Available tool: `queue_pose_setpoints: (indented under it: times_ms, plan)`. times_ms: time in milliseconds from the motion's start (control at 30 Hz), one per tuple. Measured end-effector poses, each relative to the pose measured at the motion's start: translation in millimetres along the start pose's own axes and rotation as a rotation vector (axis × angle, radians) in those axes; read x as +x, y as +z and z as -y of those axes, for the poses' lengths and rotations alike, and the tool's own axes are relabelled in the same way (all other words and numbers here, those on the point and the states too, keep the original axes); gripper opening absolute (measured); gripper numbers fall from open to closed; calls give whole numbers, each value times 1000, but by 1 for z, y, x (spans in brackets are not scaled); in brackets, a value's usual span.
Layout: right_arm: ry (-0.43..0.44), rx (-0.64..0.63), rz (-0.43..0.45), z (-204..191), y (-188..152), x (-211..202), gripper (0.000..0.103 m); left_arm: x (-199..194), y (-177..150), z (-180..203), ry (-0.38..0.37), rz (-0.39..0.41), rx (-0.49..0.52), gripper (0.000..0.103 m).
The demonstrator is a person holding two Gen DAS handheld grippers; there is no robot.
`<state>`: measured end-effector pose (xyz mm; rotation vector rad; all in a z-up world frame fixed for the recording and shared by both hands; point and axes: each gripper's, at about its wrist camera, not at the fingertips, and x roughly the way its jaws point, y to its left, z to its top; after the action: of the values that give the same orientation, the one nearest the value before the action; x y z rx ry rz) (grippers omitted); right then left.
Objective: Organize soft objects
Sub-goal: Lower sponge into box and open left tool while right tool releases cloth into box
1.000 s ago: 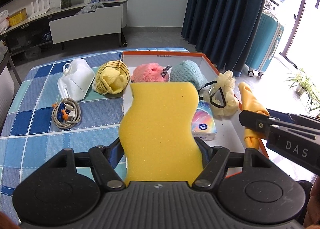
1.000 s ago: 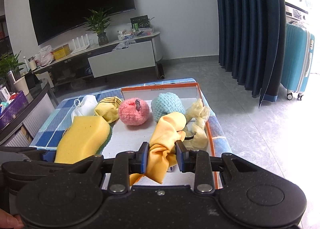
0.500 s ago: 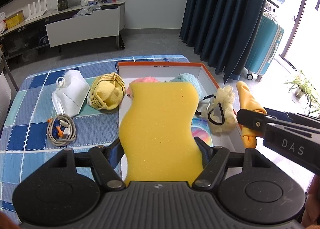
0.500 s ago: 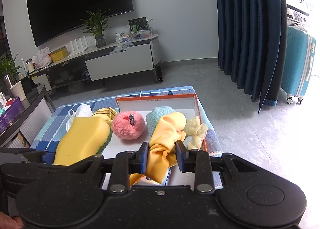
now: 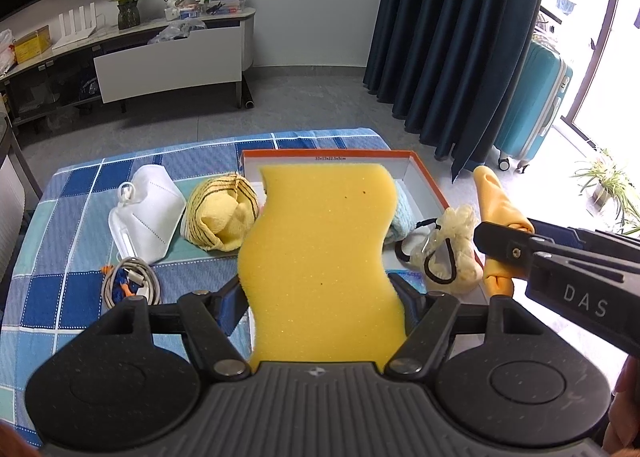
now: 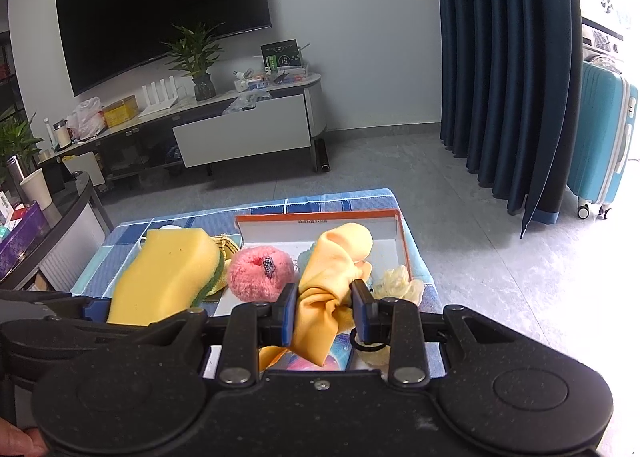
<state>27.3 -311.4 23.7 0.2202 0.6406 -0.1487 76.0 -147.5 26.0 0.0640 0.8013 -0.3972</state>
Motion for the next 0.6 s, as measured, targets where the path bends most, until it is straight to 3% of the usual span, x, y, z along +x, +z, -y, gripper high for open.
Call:
queue_pose_setpoints:
  times_ms: [600]
  plan:
    - [-10, 12, -20, 3, 8, 21, 37, 25, 19, 0, -18, -24, 17, 74]
